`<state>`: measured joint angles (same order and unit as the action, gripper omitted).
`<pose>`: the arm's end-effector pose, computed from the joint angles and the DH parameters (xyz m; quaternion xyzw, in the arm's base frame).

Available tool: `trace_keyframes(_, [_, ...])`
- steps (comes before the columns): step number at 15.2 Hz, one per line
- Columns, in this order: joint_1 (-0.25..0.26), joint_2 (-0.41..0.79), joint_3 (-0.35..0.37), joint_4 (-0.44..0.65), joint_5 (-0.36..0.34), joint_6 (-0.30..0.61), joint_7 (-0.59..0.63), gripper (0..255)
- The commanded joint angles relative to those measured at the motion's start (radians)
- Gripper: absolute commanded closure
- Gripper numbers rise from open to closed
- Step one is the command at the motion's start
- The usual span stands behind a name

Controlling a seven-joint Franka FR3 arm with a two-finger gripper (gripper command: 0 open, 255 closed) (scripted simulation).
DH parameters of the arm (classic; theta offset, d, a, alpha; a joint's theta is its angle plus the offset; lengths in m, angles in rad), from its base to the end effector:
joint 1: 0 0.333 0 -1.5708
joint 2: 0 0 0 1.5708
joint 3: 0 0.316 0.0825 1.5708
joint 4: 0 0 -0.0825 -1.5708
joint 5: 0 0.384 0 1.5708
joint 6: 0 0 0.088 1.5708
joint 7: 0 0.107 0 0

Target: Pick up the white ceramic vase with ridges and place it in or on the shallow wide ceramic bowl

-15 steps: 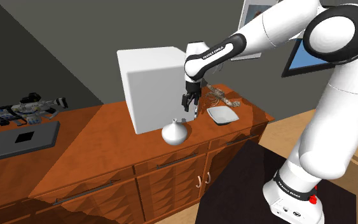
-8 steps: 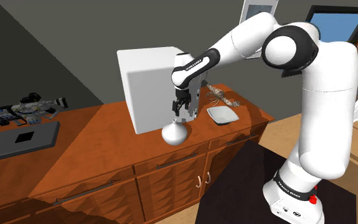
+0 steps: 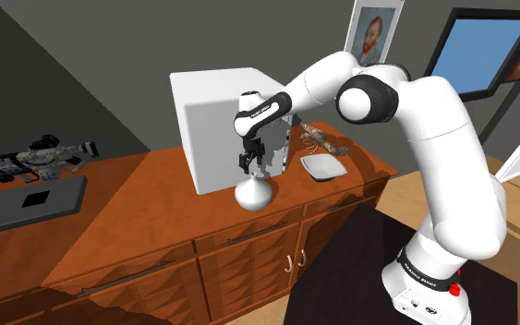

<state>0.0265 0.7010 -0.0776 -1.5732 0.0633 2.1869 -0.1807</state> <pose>0.6911 -0.0259 0.2227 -0.9977 -0.0534 0.0421 0.0046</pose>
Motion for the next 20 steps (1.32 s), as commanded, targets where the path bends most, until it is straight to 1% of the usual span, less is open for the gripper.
trace_keyframes(1, [-0.001,0.036,0.001,0.036,0.001,0.000,0.000,0])
trace_keyframes(7, [-0.003,0.087,0.005,0.027,0.004,0.060,-0.002,0])
trace_keyframes(15, [-0.003,0.087,0.005,0.027,0.004,0.060,-0.002,0])
trace_keyframes(16, [-0.003,0.087,0.005,0.027,0.004,0.060,-0.002,255])
trace_keyframes(20, [-0.003,0.087,0.005,0.027,0.004,0.059,-0.002,255])
